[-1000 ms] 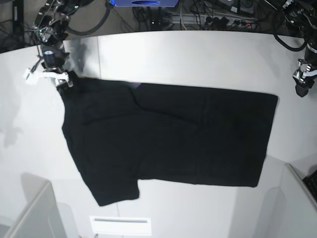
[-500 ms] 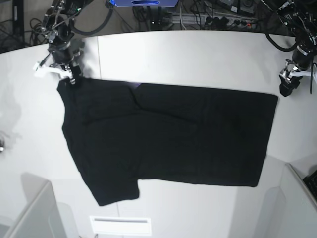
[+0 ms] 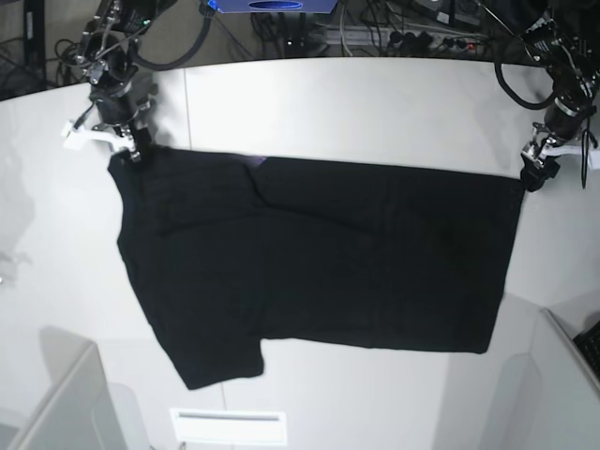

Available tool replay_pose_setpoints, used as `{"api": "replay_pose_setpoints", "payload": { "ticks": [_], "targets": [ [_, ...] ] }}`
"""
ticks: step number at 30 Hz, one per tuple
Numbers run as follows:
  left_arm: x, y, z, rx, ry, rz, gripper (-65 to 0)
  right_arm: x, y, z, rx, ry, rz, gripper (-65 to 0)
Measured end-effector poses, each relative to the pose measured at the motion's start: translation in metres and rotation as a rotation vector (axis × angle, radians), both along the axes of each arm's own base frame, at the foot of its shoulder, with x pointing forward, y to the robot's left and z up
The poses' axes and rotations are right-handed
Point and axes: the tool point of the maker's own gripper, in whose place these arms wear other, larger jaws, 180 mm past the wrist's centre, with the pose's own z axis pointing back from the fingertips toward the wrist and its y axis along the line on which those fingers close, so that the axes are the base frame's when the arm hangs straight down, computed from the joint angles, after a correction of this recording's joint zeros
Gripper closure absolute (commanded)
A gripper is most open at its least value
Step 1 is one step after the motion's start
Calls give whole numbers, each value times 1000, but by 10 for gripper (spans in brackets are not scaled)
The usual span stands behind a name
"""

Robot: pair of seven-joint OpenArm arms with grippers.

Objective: Fold the T-shirt properly
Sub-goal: 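Regrasp the collar edge corners with both grippers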

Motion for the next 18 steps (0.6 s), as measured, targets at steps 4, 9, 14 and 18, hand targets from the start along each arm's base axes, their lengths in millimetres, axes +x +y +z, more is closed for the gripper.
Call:
{"api": "replay_pose_setpoints", "payload": {
  "ticks": [4, 9, 14, 18],
  "targets": [
    [15, -3, -5, 73, 56, -57, -556, 1, 0, 0, -5, 1, 2, -264],
    [35, -20, -5, 63, 40, -105, -556, 3, 0, 1, -6, -2, 3, -264],
    [47, -29, -9, 41, 26, -124, -553, 5, 0, -1, -4, 2, 0, -264],
    [54, -33, -14, 11, 19, -122, -410, 9, -3, -5, 9, -4, -1, -264]
  ]
}}
